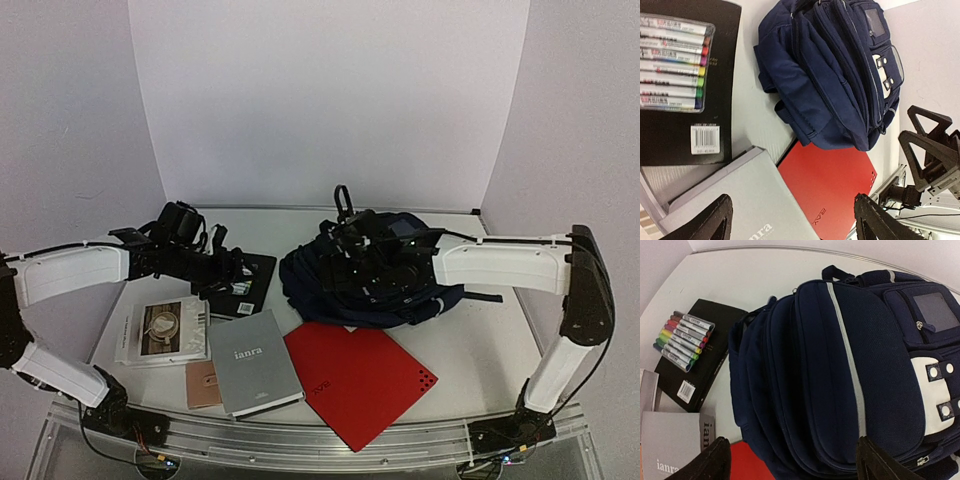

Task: Pack the student bag
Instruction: Pick up the book from the center of the board.

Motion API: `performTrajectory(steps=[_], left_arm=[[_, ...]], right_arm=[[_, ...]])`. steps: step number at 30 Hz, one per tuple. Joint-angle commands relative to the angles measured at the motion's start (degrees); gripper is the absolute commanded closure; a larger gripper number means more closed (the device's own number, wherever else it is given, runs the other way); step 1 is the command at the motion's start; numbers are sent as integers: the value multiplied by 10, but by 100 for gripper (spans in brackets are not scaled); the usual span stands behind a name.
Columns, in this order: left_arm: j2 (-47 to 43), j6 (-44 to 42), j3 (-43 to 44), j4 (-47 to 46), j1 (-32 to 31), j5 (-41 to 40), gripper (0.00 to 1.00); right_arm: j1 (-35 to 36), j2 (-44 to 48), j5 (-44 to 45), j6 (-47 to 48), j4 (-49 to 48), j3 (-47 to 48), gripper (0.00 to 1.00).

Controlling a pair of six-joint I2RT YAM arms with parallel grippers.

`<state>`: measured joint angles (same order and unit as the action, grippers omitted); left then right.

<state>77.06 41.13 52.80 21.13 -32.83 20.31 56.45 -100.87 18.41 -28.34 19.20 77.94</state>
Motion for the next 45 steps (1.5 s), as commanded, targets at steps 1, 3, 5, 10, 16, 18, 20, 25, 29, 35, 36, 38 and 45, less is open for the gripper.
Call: performTrajectory(steps=[1, 3, 5, 10, 16, 18, 20, 25, 29, 35, 36, 38, 45], left_arm=[[-66, 86, -47, 29, -10, -51, 17], [-97, 119, -68, 58, -20, -82, 17], [-121, 146, -93, 71, -24, -89, 17], [-147, 199, -143, 98, -39, -101, 18], [-146, 222, -164, 101, -69, -98, 18], [-140, 226, -171, 103, -75, -97, 18], [-137, 228, -180, 101, -77, -96, 18], [-125, 238, -215, 49, -78, -68, 18], [-107, 237, -226, 26, -79, -63, 19], [-93, 235, -240, -42, -80, -44, 28], [-87, 235, -241, -46, -80, -42, 29], [-74, 234, -242, -50, -80, -39, 33], [-46, 238, -259, -97, -80, -17, 40]], right_arm=[[23, 91, -104, 5, -7, -58, 4], [49, 115, -135, -6, -10, -83, 2], [78, 124, -164, -34, -30, -111, 2], [114, 109, -225, -118, -148, -184, 2], [117, 66, -248, -135, -210, -200, 2], [117, 47, -256, -135, -220, -199, 2], [117, 25, -270, -140, -235, -199, 2], [115, -18, -287, -146, -259, -194, 2], [103, -43, -317, -155, -293, -194, 2], [84, -79, -358, -169, -335, -194, 4], [82, -85, -363, -173, -342, -193, 5], [80, -95, -371, -182, -356, -192, 5], [79, -134, -416, -224, -429, -193, 8]])
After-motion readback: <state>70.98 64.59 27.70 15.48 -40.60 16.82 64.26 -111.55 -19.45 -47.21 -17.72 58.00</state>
